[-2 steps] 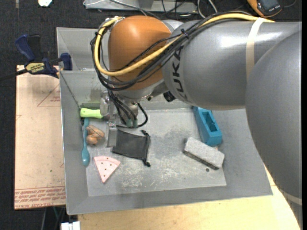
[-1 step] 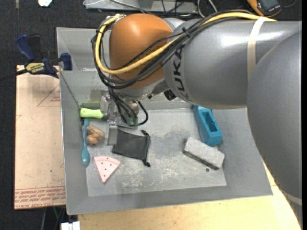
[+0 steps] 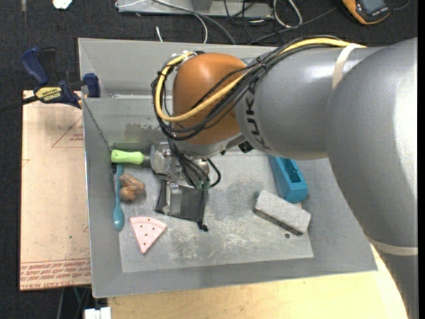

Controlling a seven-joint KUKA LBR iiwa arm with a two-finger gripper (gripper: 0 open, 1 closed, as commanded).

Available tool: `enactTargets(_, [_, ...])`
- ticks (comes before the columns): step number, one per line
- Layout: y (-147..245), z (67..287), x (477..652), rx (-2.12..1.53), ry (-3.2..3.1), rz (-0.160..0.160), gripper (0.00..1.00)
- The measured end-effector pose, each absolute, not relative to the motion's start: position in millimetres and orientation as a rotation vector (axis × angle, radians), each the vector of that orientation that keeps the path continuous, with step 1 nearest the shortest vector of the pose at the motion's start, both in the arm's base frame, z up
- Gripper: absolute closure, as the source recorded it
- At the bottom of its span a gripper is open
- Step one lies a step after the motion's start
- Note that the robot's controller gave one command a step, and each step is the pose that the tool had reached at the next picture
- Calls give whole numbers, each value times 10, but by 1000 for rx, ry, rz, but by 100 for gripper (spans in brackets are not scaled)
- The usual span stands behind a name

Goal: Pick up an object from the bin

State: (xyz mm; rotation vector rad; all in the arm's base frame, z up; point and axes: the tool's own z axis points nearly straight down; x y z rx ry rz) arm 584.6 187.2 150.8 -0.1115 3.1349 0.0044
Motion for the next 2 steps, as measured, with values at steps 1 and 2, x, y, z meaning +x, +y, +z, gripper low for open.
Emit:
enactTargets(1, [1507, 1312, 5717, 239, 3125, 12, 0])
enactTargets(2, [1222, 1101, 5837, -48, 3136, 5, 0])
